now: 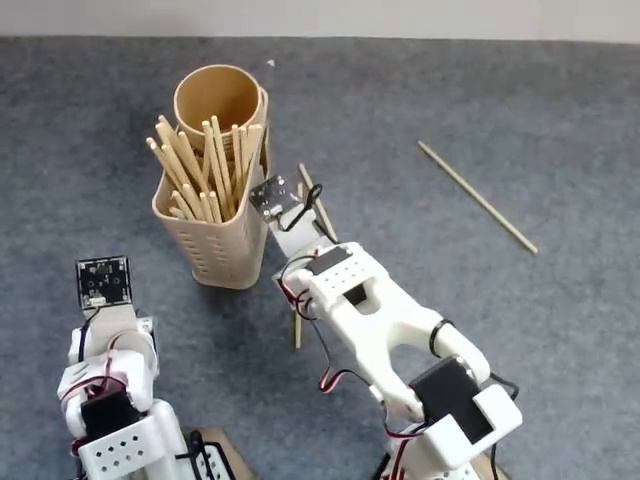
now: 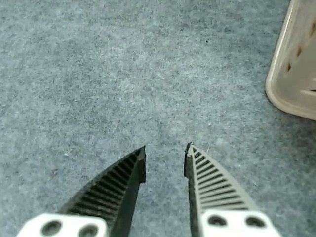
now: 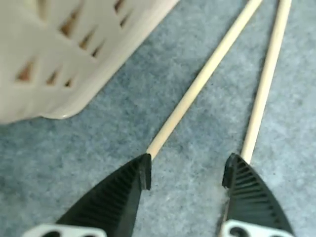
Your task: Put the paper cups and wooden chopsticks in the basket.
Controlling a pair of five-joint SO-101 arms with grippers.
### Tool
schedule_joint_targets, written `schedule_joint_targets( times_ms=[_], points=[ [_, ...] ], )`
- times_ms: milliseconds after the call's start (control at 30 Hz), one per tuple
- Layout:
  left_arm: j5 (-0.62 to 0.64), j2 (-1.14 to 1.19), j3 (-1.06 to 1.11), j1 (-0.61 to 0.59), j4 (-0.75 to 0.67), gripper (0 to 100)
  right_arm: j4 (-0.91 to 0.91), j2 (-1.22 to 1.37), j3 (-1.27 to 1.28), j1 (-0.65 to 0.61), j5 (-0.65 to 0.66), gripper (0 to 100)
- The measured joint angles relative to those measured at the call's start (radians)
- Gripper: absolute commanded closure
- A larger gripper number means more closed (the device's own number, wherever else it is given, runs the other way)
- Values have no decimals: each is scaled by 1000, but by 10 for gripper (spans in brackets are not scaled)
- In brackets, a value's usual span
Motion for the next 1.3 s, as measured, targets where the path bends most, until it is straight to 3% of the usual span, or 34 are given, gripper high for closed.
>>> schedule_joint_targets(
  times_ms=[267,467,733,1300],
  points=[
    [0,0,0,0,0,839,6,-5,0,-2,-38,759],
    [0,0,0,0,0,839,32,-152,51,-5,-64,759],
    [0,0,0,0,0,839,-107,-351,264,-20,-253,759],
    [0,0,0,6,0,839,-158,-377,371,-29,-311,759]
  ],
)
